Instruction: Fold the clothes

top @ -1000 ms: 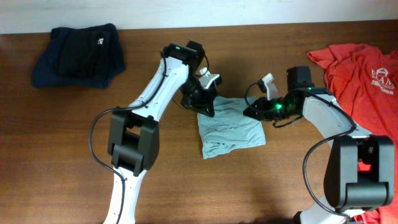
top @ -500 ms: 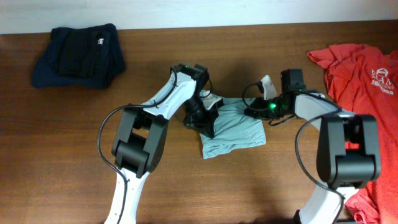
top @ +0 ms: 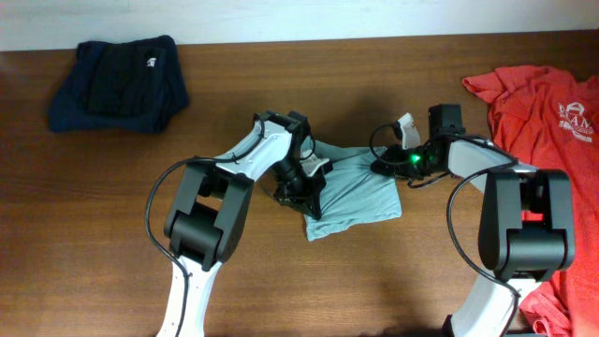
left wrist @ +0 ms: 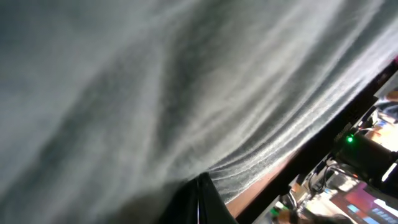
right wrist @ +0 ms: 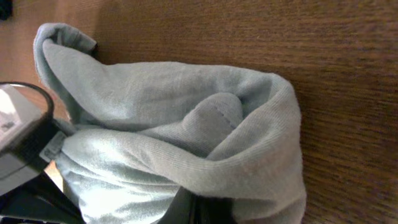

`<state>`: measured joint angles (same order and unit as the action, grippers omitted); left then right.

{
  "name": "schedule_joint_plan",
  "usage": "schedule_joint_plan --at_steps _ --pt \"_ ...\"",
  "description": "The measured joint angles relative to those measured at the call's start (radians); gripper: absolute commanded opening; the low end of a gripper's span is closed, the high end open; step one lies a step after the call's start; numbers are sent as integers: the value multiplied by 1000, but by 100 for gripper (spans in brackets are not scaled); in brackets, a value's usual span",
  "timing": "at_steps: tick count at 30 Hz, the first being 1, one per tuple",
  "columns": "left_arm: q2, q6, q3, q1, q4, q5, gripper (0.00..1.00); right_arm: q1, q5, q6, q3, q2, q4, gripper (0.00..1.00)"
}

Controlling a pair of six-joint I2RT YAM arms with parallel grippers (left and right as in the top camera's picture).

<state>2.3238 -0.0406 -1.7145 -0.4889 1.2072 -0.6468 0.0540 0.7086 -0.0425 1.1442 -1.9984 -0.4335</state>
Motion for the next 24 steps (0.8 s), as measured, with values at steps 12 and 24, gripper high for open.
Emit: schedule_joint_plan --at_steps 12,24 --pt "-124 46 -197 26 -45 227 14 19 109 85 139 91 -367 4" --pt "-123 74 -147 43 -129 293 14 19 -19 129 53 114 -438 5"
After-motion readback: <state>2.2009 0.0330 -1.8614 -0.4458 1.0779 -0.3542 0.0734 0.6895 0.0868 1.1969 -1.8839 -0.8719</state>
